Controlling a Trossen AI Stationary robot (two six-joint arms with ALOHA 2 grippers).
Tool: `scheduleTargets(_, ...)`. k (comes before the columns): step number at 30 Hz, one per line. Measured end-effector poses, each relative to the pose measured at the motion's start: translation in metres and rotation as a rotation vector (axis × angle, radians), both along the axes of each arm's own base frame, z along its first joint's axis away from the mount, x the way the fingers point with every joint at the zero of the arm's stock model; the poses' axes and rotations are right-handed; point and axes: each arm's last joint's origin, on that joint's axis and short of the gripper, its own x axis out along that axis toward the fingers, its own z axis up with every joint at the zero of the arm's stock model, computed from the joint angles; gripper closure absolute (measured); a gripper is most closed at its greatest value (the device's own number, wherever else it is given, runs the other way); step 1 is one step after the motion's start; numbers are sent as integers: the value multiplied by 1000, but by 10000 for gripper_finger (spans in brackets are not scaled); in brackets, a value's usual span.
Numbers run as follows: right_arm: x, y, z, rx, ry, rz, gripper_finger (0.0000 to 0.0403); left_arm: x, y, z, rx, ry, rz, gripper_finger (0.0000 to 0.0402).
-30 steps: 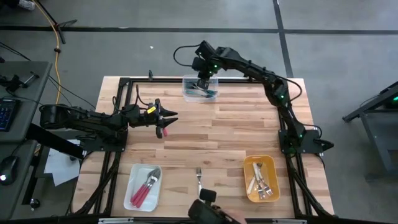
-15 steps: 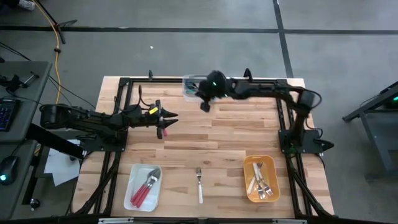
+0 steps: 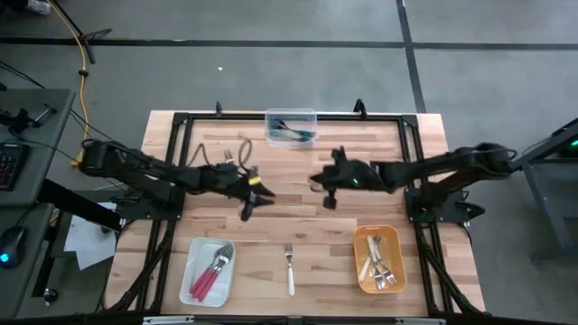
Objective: Sort silverware by color (type)
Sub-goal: Put the white fork into the yellow bin
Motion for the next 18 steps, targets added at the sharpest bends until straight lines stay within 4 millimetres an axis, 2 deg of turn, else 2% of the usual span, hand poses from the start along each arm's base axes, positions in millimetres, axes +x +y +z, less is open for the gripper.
scheduleTargets(4, -19, 23, -7, -8, -10, -8, 403, 18, -18, -14, -81, 88, -69, 287)
scheduleTargets(8, -27, 38, -12, -28, -15, -28, 403, 34, -30, -26, -142, 160, -111, 281)
scheduleTargets(18, -28, 49, -12, -47, -33, -11, 403, 60, -49, -53, -293, 311, -238, 194)
